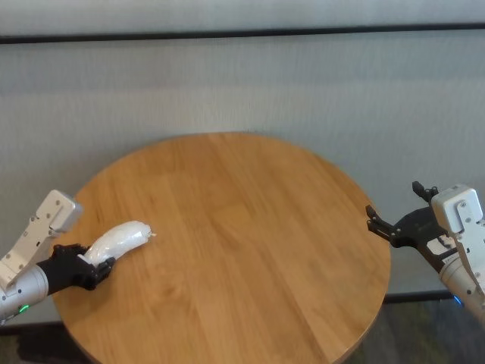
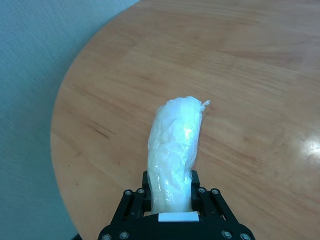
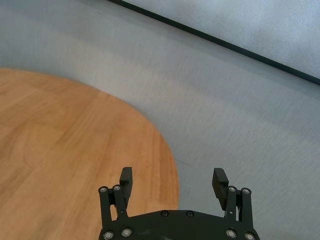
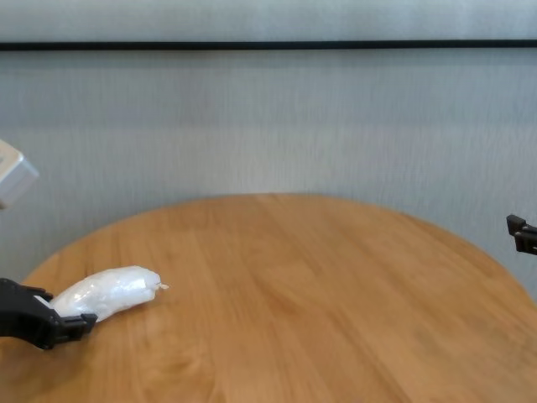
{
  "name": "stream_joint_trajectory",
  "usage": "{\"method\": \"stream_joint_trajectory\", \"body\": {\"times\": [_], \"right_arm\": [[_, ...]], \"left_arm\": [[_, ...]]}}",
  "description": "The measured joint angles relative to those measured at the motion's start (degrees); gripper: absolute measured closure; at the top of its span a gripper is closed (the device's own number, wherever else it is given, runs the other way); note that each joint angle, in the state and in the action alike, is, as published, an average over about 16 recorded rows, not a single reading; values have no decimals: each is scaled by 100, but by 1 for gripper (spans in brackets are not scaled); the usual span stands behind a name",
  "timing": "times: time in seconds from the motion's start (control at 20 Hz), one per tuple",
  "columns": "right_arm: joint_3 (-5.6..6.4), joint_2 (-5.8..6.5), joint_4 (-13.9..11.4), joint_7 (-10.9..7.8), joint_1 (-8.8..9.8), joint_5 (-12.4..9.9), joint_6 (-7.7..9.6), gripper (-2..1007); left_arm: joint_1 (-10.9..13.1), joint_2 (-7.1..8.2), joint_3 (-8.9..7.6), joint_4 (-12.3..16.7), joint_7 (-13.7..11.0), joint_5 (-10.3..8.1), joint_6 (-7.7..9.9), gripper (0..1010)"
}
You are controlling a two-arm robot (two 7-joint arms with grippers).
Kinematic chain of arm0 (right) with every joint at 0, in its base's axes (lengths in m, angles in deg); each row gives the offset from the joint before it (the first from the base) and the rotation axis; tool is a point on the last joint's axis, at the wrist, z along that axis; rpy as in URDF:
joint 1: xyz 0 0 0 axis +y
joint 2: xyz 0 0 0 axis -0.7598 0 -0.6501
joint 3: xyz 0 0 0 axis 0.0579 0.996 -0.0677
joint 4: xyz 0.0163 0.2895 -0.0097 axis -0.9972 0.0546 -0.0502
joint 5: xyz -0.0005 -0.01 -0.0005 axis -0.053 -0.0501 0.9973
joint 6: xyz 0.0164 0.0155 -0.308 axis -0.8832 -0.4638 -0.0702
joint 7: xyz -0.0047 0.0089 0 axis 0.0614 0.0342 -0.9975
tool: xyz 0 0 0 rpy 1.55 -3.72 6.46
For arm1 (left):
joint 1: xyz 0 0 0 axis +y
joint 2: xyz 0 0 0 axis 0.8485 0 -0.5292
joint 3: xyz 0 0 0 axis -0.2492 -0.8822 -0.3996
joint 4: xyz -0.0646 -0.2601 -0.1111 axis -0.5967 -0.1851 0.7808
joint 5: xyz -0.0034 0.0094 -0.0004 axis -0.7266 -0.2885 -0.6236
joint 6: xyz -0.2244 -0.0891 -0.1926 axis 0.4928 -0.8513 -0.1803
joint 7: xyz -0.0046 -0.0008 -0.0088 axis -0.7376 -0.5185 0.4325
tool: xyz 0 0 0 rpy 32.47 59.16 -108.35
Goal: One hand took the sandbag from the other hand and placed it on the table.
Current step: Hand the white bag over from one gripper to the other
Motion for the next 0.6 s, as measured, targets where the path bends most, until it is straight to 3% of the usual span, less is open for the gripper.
{"method": "stream_joint_trajectory", "body": {"times": [0.6], "right_arm": [[0, 0, 0, 0, 0, 0, 0, -1]], "left_arm": [[3, 0, -1, 2, 0, -2, -5, 598]]}}
